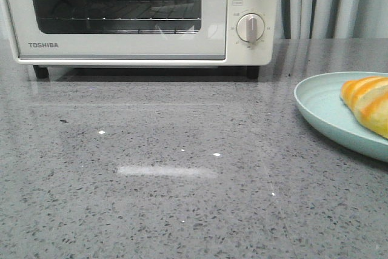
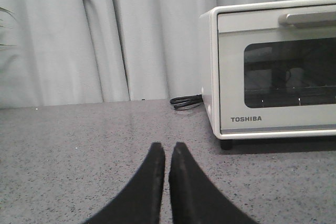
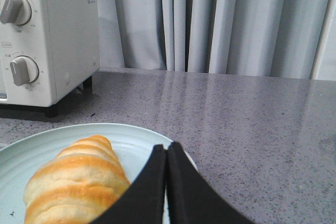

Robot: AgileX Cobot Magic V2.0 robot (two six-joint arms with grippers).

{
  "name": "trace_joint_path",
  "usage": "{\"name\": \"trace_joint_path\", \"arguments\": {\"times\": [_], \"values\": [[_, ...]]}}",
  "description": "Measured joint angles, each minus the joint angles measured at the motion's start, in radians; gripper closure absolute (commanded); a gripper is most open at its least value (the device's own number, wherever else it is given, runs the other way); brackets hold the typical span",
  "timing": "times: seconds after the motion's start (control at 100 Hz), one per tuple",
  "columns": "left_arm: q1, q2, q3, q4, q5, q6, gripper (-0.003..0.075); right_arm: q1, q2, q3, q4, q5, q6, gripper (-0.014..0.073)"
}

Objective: Put bread in oven

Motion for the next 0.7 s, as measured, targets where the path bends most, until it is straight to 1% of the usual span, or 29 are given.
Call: {"name": "trace_joint_path", "arguments": {"times": [0.07, 0.17, 0.28, 0.35, 0.45, 0.55, 0.7], "values": [[0.0, 0.0, 0.0, -0.042, -0.019, 0.0, 0.074, 0.0, 0.0, 0.0, 0.0, -0.007, 0.0, 0.0638], [0.0, 0.0, 0.0, -0.118, -0.061, -0.006, 0.074, 0.0, 0.0, 0.0, 0.0, -0.06, 0.002, 0.0638], [0.0, 0.0, 0.0, -0.197, -0.102, -0.016, 0.074, 0.0, 0.0, 0.0, 0.049, -0.101, 0.064, 0.0638], [0.0, 0.0, 0.0, -0.266, -0.138, -0.055, 0.074, 0.0, 0.0, 0.0, 0.101, -0.109, 0.123, 0.0638], [0.0, 0.0, 0.0, -0.36, -0.187, -0.15, 0.074, 0.0, 0.0, 0.0, 0.163, -0.111, 0.184, 0.0638], [0.0, 0.0, 0.0, -0.394, -0.206, -0.194, 0.074, 0.0, 0.0, 0.0, 0.205, -0.113, 0.232, 0.0638], [0.0, 0.0, 0.0, -0.404, -0.234, -0.207, 0.074, 0.0, 0.0, 0.0, 0.246, -0.157, 0.322, 0.0638]]}}
